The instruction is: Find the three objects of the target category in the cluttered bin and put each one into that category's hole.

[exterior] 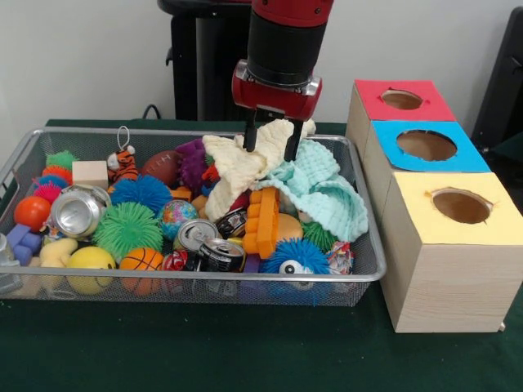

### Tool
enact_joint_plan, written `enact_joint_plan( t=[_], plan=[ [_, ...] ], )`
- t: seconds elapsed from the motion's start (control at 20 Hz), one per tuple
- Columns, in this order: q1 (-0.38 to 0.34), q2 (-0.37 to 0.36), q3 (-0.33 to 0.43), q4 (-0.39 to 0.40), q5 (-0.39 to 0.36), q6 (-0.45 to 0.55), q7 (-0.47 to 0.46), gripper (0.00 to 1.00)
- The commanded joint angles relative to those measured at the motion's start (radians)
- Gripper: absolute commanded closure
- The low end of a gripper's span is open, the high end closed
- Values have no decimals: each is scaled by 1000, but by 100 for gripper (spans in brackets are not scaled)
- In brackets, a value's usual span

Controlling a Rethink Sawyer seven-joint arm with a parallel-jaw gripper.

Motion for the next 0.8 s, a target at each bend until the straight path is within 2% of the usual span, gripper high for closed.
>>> enact_joint_plan(
  t=[0.05, 0.2, 0.45, 0.8],
  plan=[
    [-19, -29, 39, 35, -60, -22, 24, 0],
    [-24, -31, 51, 63, -52, -40, 29, 0],
    [-39, -22, 57, 160, -45, -114, 64, 0],
    [-99, 6, 112, 173, -48, -78, -15, 0]
  ],
)
